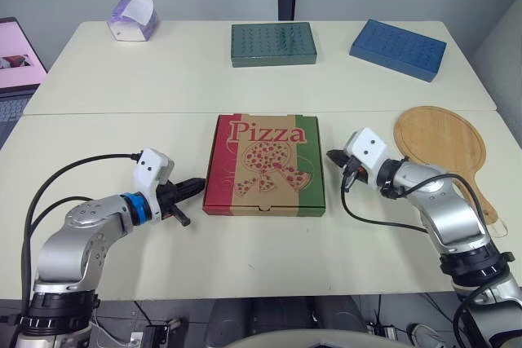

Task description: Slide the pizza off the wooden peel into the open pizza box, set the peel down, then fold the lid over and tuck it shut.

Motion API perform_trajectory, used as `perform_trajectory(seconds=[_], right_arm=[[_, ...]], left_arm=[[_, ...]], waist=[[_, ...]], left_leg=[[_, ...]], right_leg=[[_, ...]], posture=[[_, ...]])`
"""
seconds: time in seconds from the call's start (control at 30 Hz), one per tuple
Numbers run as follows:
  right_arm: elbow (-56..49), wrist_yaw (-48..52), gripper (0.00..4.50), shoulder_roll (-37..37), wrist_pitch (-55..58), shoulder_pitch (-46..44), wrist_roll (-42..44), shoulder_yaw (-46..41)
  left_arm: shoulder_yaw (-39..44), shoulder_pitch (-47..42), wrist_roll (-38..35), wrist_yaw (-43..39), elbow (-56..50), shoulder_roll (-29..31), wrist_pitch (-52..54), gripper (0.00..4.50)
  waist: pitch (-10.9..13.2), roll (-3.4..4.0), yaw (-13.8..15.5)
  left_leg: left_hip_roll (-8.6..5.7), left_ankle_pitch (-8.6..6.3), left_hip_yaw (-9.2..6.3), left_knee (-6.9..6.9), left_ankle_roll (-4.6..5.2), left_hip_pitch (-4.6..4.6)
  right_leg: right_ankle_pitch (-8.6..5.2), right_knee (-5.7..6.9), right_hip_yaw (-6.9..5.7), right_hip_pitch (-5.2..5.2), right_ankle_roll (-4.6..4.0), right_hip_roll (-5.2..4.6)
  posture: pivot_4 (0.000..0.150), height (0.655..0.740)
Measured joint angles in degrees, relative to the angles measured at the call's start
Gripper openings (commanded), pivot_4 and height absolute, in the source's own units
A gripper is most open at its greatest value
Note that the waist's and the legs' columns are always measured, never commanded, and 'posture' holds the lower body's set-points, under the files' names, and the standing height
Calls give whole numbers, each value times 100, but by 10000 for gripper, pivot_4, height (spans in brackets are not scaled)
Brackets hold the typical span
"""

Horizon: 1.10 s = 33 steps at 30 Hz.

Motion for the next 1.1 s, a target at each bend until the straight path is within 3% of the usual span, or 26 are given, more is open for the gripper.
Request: perform_trajectory(seconds=[0.4, 0.6, 0.7, 0.9, 1.1], right_arm=[[0, 65, 356, -61, -69, 11, 14, -17], [-306, 509, 356, -571, -520, 548, 535, -876], [-245, 890, 356, -1061, -940, 910, 781, -1448], [653, 1592, 356, -1668, -1991, 1402, 975, -2283], [2262, 1965, 356, -2326, -2109, 1412, 1103, -3023]], left_arm=[[51, 65, 64, -90, 88, 256, -159, 0], [825, 791, 379, -334, 262, 1132, -800, 0], [1343, 1487, 658, -390, 294, 1256, -1288, 0], [2155, 2177, 756, -408, 492, 1154, -1720, 0], [2665, 2500, 752, -423, 762, 1112, -1803, 0]], waist=[[0, 0, 0], [2, 3, 1], [3, 4, 8], [4, 2, 8], [5, 3, 6]], left_leg=[[1, 0, 0, -1, 0, 0], [1, 0, 7, -23, 0, 1], [0, 0, 12, -31, 0, 0], [1, -1, 14, -34, 0, 7], [3, 0, 18, -35, 0, 12]], right_leg=[[0, -3, -1, -2, 0, 1], [0, -30, 2, 1, 0, -3], [2, -51, 2, 7, -2, -8], [4, -53, -2, 17, -6, -8], [4, -53, 2, 18, -6, -8]], posture=[[1500, 7400], [1500, 7400], [1500, 7400], [1500, 7400], [1500, 7400]])
